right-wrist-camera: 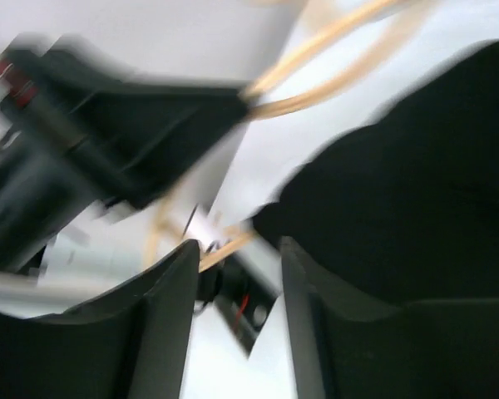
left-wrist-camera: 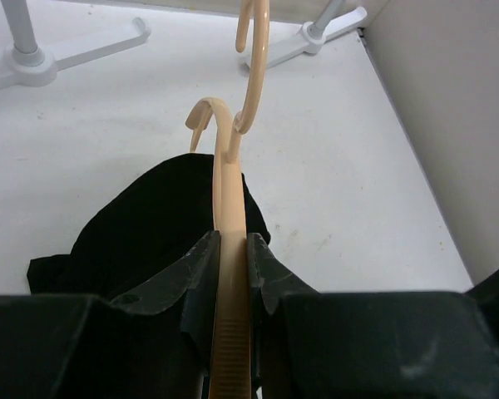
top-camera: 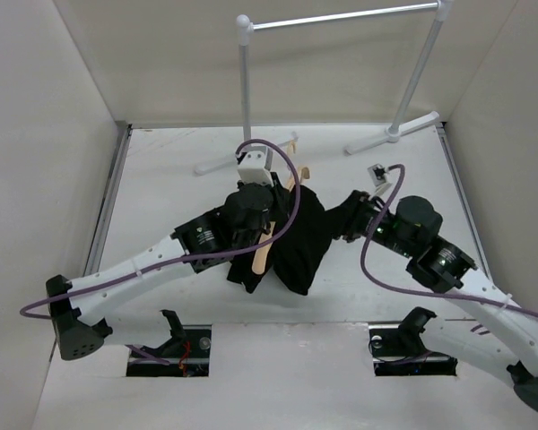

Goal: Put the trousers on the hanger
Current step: Place the hanger at the clothesline.

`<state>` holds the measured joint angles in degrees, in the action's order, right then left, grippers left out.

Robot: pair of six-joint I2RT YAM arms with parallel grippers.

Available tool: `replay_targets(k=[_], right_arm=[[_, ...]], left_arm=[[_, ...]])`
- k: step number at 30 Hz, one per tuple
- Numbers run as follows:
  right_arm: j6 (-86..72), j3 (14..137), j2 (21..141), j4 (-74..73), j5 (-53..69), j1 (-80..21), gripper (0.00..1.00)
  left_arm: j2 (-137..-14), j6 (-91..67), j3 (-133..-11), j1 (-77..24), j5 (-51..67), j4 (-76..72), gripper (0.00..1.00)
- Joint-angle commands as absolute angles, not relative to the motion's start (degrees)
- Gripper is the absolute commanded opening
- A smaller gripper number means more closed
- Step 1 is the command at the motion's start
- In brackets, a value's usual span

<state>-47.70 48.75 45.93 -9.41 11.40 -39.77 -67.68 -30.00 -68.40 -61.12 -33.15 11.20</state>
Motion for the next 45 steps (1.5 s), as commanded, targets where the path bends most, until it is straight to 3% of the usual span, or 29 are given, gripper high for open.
replay_targets(k=[1, 8, 20, 22, 26, 28, 33, 36, 38, 45], right_arm=[[-49.04, 52.38, 50.52, -0.55, 11.16, -46.43, 0.57], [-49.92, 54.76, 59.06, 2.63, 11.07, -53.38, 0.60], [-48.96, 55.20, 65.30, 7.56, 8.45, -56.82, 0.61], [-48.87, 54.58, 66.00, 8.43, 6.34, -57.87, 0.53], [-48.52, 52.65, 64.78, 10.81, 3.00, -59.37, 0.24], [-47.90, 51.86, 62.85, 10.81, 2.29, -59.46, 0.18], [-44.83, 49.93, 57.84, 9.32, 2.28, -58.93, 0.12], [-42.98, 49.48, 55.38, 7.48, 2.72, -56.57, 0.09], [-41.76, 50.44, 54.23, 6.16, 4.04, -54.37, 0.08], [-40.25, 53.96, 54.40, 5.62, 7.99, -48.39, 0.04]], left_arm=[[-68.20, -27.60, -70.58, -61.92, -34.63, 3.08, 0.00], [-68.91, -27.51, -69.88, -62.53, -34.45, 0.97, 0.00], [-68.20, -29.44, -67.59, -63.59, -34.72, -0.09, 0.00], [-67.85, -30.32, -67.06, -63.59, -34.80, -0.18, 0.00], [-66.71, -31.64, -65.75, -63.68, -35.42, -0.09, 0.01], [-65.57, -32.17, -65.04, -63.33, -36.03, 0.00, 0.09], [-61.10, -32.69, -64.07, -61.48, -35.33, 0.53, 0.45], [-57.41, -33.22, -63.28, -60.86, -34.98, 1.58, 0.61], [-54.94, -33.66, -62.84, -60.34, -35.07, 2.89, 0.66], [-50.28, -39.01, -61.26, -55.60, -33.49, 6.94, 0.66]])
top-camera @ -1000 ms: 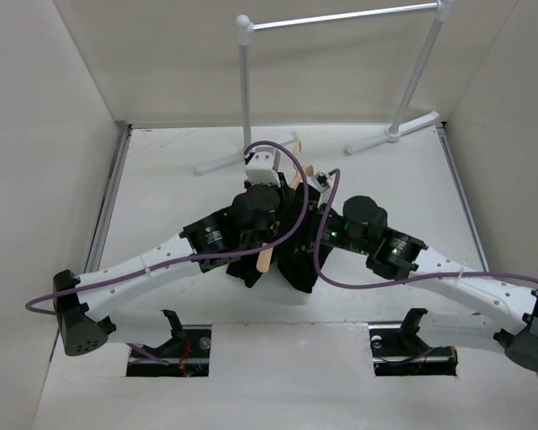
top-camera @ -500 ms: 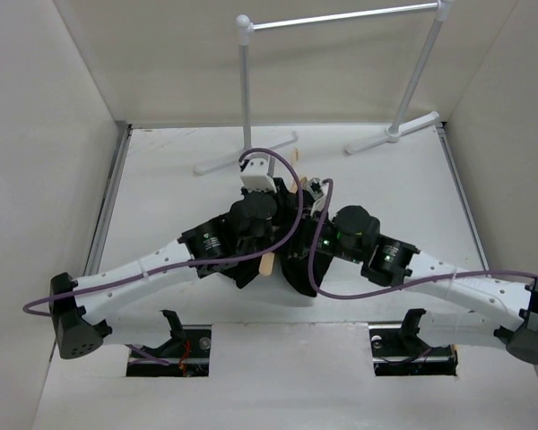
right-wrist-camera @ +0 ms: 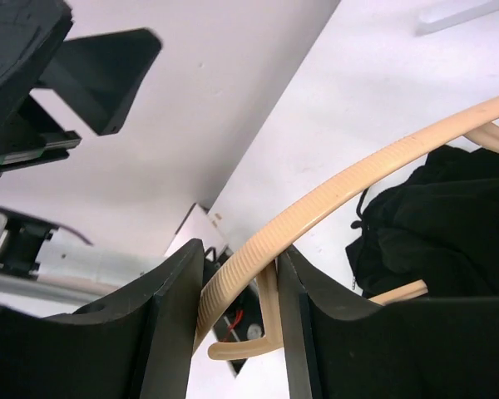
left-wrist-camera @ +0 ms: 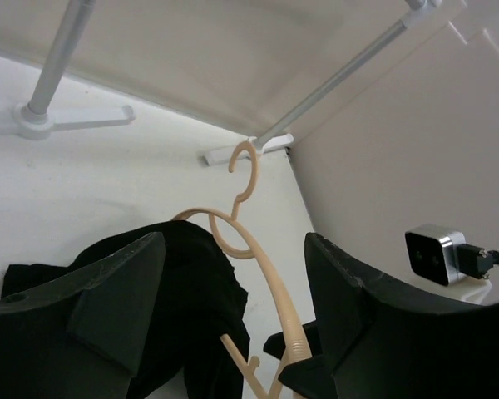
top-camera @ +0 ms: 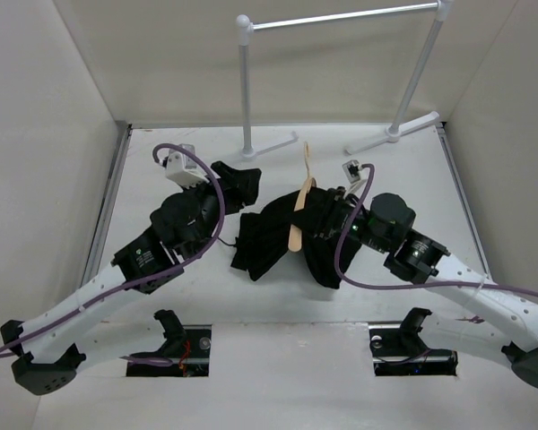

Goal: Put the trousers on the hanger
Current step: Place the hanger at the clothesline.

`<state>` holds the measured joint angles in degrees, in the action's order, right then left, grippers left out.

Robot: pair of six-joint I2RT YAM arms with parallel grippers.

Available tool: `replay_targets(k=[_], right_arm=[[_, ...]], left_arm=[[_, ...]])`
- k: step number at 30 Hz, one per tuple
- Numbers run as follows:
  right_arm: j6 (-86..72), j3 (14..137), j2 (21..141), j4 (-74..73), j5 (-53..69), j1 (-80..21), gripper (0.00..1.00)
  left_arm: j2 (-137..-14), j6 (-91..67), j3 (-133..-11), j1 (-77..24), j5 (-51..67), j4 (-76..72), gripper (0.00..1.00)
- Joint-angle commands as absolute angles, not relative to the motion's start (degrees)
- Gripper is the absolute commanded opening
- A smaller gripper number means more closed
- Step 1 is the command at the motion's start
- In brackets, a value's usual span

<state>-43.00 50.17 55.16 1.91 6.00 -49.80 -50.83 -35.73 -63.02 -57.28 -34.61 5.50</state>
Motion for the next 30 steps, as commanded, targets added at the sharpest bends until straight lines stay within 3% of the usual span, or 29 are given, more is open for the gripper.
replay_targets(k=[1, 5, 13, 22, 25, 28, 30], right_arm=[[-40.25, 54.05, 54.49, 5.97, 8.17, -48.21, 0.04], [-39.29, 53.18, 55.19, 5.80, 8.44, -49.96, 0.03], [-37.44, 47.20, 52.91, 4.66, 6.59, -54.27, 0.03], [-37.00, 43.68, 51.68, 1.85, 5.19, -58.04, 0.03], [-37.00, 43.51, 52.64, 0.71, 5.19, -59.19, 0.03], [-37.00, 42.81, 53.00, -0.61, 5.01, -59.46, 0.04], [-37.35, 41.93, 52.56, -0.70, 5.10, -59.54, 0.04]], left_arm=[[-50.10, -40.07, -60.74, -54.98, -32.62, 7.38, 0.65], [-52.81, -45.86, -60.55, -51.73, -22.89, 8.70, 0.65], [-68.27, -54.75, -66.00, -41.09, 10.60, 6.16, 0.62], [-76.72, -54.23, -68.38, -42.05, 14.06, 5.97, 0.59], [-78.22, -53.53, -68.64, -42.58, 13.62, 6.68, 0.50], [-79.01, -53.17, -68.64, -42.93, 13.54, 6.77, 0.31], [-79.63, -53.17, -68.64, -43.37, 13.97, 6.77, 0.23]])
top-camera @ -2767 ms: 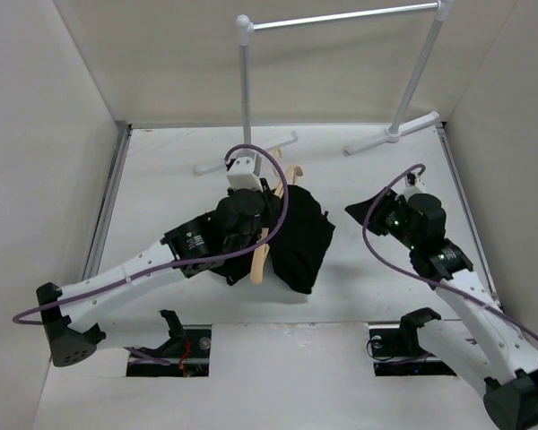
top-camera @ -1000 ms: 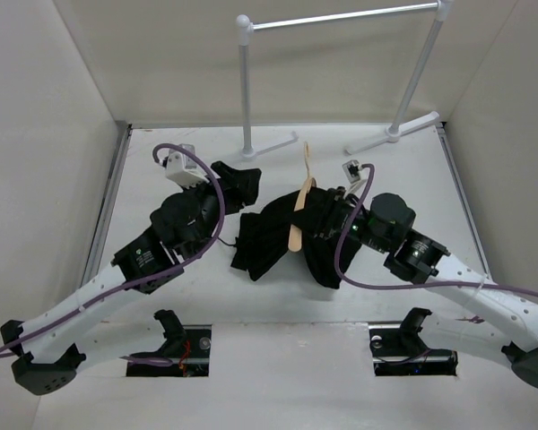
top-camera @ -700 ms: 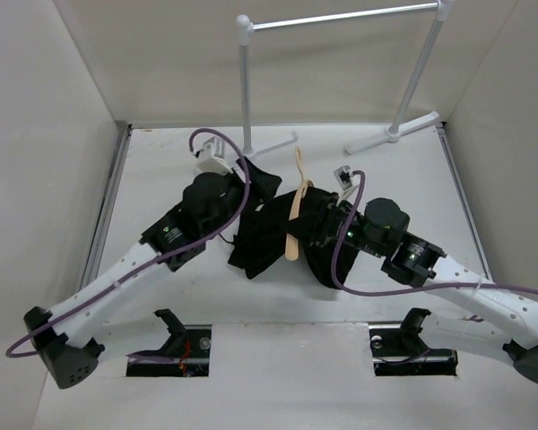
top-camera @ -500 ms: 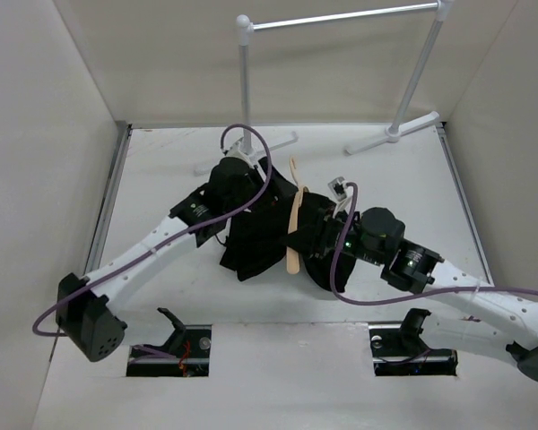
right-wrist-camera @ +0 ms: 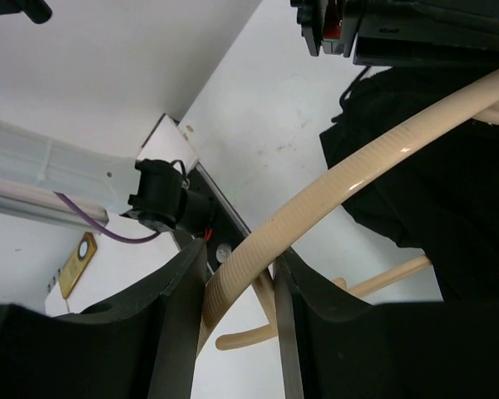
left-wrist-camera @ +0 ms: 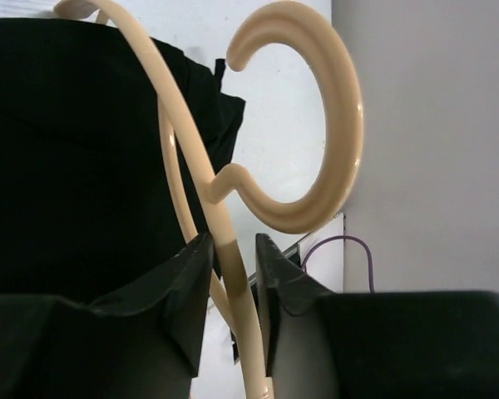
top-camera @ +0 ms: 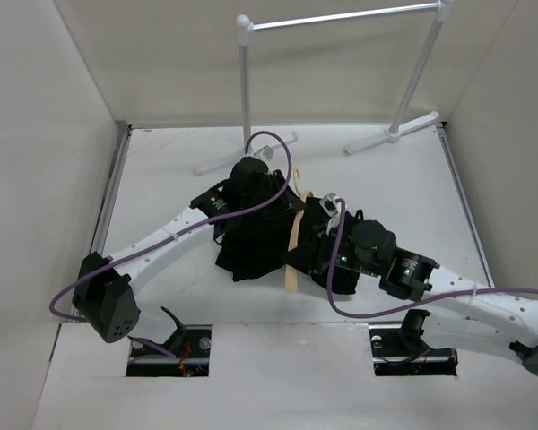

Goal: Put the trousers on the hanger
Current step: Place the hanger at the clothesline.

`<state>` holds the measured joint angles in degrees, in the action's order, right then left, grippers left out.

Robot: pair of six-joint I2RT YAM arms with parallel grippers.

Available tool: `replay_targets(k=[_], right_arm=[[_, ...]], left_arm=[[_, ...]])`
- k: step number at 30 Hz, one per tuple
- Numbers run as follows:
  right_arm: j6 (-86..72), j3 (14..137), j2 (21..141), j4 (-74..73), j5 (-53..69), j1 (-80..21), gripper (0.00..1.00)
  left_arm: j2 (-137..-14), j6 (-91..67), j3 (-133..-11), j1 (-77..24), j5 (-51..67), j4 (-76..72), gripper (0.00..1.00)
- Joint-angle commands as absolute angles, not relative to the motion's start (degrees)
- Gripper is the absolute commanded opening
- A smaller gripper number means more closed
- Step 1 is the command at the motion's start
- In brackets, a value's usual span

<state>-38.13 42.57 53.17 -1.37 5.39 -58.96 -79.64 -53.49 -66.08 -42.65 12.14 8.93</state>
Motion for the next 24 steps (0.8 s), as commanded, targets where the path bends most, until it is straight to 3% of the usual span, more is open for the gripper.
replay_targets(k=[1, 4, 8, 20, 24], right_arm=[[-37.53, 41.40, 52.30, -0.79, 5.18, -59.54, 0.04], [-38.06, 40.17, 51.59, -1.58, 5.19, -59.46, 0.07], [-39.20, 38.06, 49.40, -2.46, 5.01, -59.20, 0.15], [-41.13, 34.19, 47.37, -2.72, 6.68, -57.43, 0.19], [-41.75, 33.05, 47.72, -2.81, 7.30, -57.43, 0.26]], left_arm=[[-79.89, -53.17, -68.64, -43.72, 13.97, 6.85, 0.19], [-79.81, -53.17, -67.94, -44.25, 13.10, 6.94, 0.06], [-77.44, -53.35, -66.01, -44.86, 8.19, 6.07, 0.00], [-76.29, -54.05, -63.28, -50.84, 0.44, 2.64, 0.00], [-76.11, -54.14, -61.53, -52.07, -1.31, 1.23, 0.00]])
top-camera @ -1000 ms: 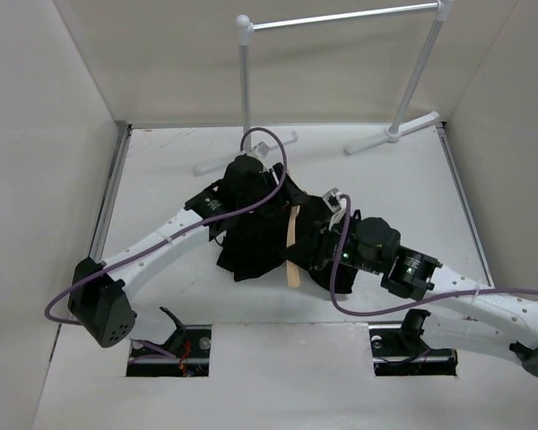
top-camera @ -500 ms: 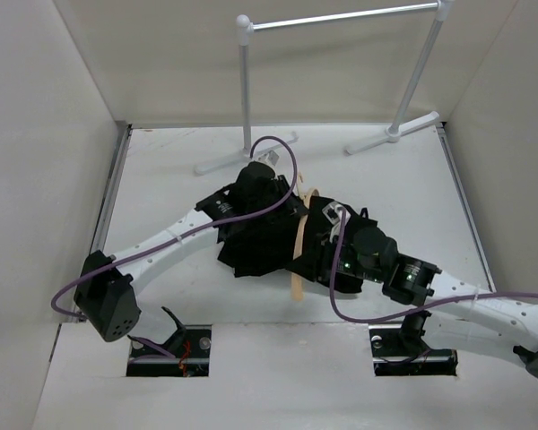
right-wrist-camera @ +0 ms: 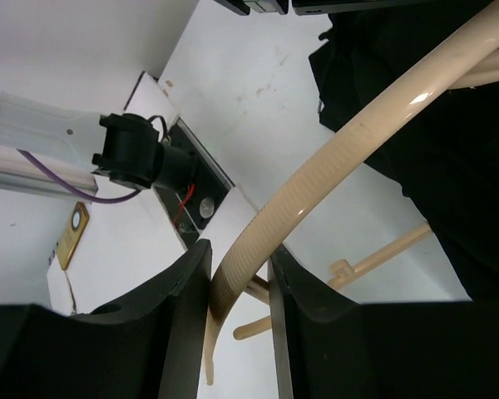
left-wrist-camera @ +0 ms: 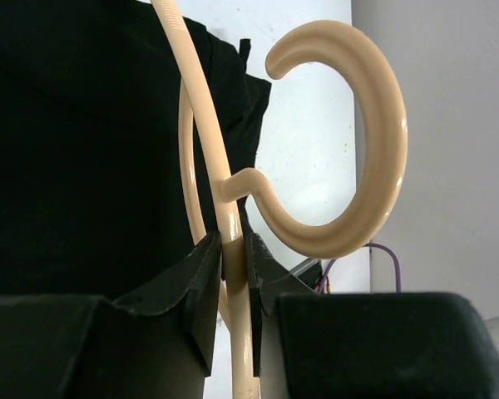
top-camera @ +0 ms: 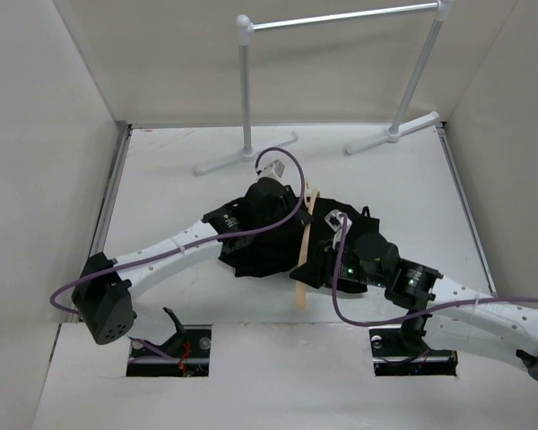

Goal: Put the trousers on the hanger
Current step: Place the hanger at the clothesline.

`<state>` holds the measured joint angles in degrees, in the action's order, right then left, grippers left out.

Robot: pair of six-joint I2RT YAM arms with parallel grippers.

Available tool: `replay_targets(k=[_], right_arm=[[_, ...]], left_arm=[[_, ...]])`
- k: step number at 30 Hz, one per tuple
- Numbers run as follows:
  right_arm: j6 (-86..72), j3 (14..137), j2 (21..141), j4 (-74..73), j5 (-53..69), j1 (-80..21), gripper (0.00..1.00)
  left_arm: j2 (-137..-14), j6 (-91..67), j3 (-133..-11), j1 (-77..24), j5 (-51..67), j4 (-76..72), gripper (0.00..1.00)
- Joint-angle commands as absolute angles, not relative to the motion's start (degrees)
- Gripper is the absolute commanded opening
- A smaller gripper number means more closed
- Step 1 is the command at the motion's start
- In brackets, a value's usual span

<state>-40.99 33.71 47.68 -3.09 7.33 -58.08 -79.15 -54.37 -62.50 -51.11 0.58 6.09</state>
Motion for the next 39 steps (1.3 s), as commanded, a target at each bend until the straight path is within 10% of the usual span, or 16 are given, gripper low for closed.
replay_targets(k=[1, 6, 13, 22, 29, 39], right_arm=[[-41.92, 32.79, 47.72, -2.81, 7.29, -57.43, 0.30], [-43.85, 31.29, 46.85, -1.41, 7.21, -55.24, 0.63], [-46.67, 29.53, 49.12, 3.25, 7.47, -49.97, 0.64], [-51.32, 27.60, 53.69, 14.23, 9.49, -49.88, 0.50], [-51.59, 28.74, 53.62, 14.59, 8.35, -51.72, 0.08], [-46.94, 39.80, 45.35, 8.62, 9.48, -44.97, 0.03]], left_arm=[[-76.03, -54.14, -61.09, -52.33, -1.75, 0.88, 0.00], [-75.32, -55.46, -57.84, -54.18, -4.39, -1.23, 0.00], [-74.62, -56.78, -56.16, -55.59, -7.11, -2.20, 0.00], [-74.36, -58.01, -55.11, -57.61, -10.63, -3.60, 0.00], [-72.16, -57.83, -54.84, -56.91, -13.53, -3.43, 0.01], [-62.85, -51.51, -57.74, -54.01, -12.13, -1.06, 0.58]])
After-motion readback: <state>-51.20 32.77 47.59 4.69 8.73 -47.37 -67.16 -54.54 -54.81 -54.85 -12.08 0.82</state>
